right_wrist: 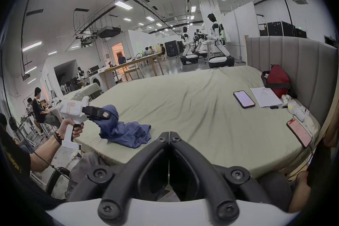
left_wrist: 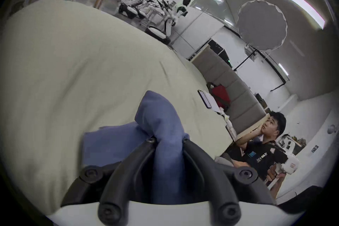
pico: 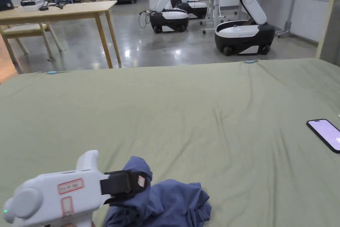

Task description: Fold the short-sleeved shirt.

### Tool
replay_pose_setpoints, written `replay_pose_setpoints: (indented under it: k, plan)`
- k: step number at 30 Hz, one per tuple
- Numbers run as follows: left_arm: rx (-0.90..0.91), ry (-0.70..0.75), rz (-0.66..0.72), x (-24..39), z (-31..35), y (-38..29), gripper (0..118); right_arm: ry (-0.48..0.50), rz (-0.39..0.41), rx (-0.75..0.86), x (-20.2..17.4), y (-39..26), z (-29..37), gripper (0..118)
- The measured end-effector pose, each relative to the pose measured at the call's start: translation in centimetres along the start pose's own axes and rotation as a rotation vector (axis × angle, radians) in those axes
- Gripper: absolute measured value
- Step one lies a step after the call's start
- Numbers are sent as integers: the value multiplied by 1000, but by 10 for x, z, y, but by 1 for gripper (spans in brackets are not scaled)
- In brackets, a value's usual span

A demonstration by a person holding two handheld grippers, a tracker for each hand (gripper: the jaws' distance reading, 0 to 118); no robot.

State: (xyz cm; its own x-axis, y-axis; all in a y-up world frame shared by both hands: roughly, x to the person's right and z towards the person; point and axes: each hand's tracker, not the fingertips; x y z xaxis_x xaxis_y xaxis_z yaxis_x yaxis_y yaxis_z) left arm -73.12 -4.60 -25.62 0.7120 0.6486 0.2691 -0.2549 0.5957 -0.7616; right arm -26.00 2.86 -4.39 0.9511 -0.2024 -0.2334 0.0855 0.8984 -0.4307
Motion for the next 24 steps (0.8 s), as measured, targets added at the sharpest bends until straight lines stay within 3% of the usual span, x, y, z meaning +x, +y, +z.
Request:
replay_pose_setpoints:
  k: [5, 6, 7, 9, 10, 11, 13, 18, 22, 24]
  plan:
    - [-67, 28, 44, -8, -63, -6, 13, -35, -14, 4, 9, -2, 9, 1]
    - [-76, 22, 68, -10, -70, -7, 21, -41, -19, 5, 11, -3, 11, 0]
    - [-81, 13, 74, -11, -76, -9, 37, -49, -25, 4, 13, -4, 13, 1]
    - [-78, -111, 84, -8, -81, -15, 85, -65, -33, 3, 16, -6, 14, 1]
    - [-68, -171, 79, -6, -82, -17, 97, -70, -37, 0, 17, -7, 15, 0]
    - [-56, -162, 64, -1, -82, -18, 101, -75, -39, -1, 18, -8, 15, 1]
    - [-76, -90, 26, 6, -86, -19, 101, -81, -45, -2, 19, -9, 16, 0]
    - [-113, -97, 32, 12, -64, -5, 102, -76, -47, -5, 17, -9, 16, 0]
    - [89, -166, 3, 16, 15, 5, 102, -64, -37, -3, 13, -7, 13, 0]
    - [172, -136, 1, 9, 52, -1, 93, -52, -33, 1, 11, -6, 10, 0]
